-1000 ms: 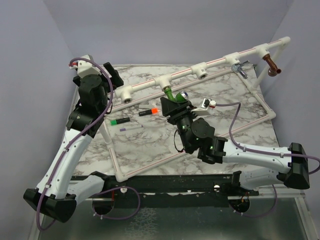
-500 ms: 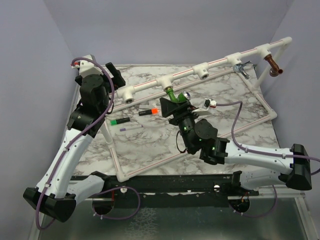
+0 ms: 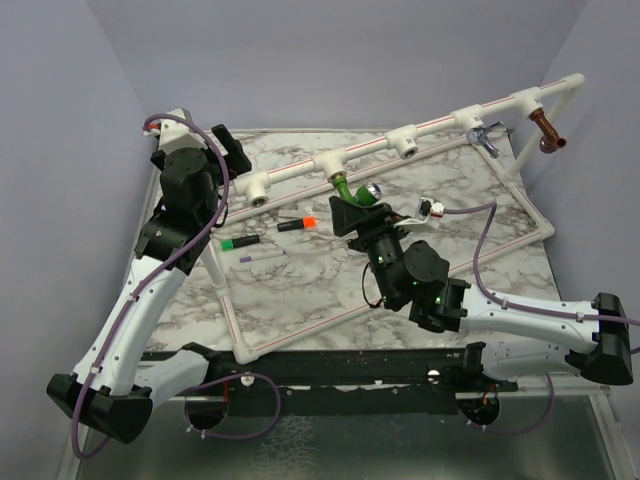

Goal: Install the water faucets

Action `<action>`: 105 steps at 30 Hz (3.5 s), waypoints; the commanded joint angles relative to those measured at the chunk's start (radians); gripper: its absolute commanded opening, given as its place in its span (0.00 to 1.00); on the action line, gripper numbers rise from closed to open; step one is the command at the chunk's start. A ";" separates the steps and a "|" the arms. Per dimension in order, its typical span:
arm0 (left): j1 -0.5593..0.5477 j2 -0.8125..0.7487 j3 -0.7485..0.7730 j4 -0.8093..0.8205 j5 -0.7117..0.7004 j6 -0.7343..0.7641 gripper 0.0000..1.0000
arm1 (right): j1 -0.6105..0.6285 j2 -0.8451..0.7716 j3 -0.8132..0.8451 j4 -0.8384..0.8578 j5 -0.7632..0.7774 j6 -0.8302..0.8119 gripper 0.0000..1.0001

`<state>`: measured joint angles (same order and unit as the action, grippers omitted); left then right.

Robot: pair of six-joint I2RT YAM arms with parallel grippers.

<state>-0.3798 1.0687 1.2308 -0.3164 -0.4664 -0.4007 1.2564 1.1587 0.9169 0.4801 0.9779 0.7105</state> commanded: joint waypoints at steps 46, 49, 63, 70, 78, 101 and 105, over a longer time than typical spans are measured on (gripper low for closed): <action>-0.068 0.065 -0.080 -0.363 0.206 0.052 0.99 | -0.003 0.018 0.004 -0.119 -0.077 0.829 0.01; -0.068 0.062 -0.082 -0.365 0.208 0.051 0.99 | -0.003 0.013 0.001 -0.109 -0.078 0.797 0.01; -0.068 0.063 -0.085 -0.363 0.195 0.053 0.99 | -0.003 -0.028 -0.029 -0.054 -0.093 0.528 0.65; -0.068 0.062 -0.087 -0.363 0.192 0.054 0.99 | -0.003 -0.064 -0.046 -0.077 -0.130 0.434 0.78; -0.068 0.071 -0.078 -0.364 0.183 0.060 0.99 | -0.003 -0.177 -0.050 -0.250 -0.215 0.257 0.82; -0.053 0.099 -0.044 -0.365 0.160 0.067 0.99 | -0.003 -0.359 0.185 -0.788 -0.468 -1.099 0.82; -0.052 0.097 -0.042 -0.366 0.150 0.062 0.99 | -0.003 -0.355 0.191 -0.800 -0.516 -1.399 0.84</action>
<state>-0.3840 1.1000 1.2697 -0.3569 -0.4377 -0.4038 1.2488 0.8040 1.0863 -0.2565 0.5507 -0.2607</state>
